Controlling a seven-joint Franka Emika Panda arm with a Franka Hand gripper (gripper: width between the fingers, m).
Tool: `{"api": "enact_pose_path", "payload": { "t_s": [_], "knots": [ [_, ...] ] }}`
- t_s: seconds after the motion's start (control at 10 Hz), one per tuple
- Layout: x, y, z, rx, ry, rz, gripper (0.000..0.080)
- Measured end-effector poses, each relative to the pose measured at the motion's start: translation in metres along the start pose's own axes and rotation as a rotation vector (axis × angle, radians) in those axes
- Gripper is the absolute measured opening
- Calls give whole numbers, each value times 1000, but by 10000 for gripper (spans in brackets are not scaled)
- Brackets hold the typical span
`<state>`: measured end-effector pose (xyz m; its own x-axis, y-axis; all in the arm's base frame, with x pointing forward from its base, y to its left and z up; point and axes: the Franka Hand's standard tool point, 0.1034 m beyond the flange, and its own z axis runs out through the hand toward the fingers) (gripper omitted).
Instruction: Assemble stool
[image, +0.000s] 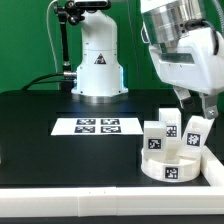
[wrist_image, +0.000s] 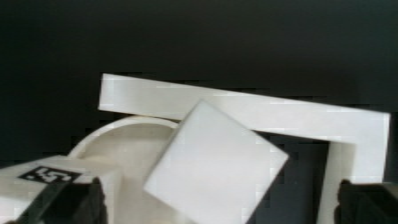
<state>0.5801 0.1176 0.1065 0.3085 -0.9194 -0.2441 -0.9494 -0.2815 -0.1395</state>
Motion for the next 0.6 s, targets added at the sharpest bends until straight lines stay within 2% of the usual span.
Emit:
{"api": "enact_pose_path", "payload": {
  "t_s": [0.4, 0.6],
  "knots": [
    [-13, -1, 1, -48, 37, -410, 648],
    [-10, 0, 2, -52, 36, -534, 648]
  ]
}}
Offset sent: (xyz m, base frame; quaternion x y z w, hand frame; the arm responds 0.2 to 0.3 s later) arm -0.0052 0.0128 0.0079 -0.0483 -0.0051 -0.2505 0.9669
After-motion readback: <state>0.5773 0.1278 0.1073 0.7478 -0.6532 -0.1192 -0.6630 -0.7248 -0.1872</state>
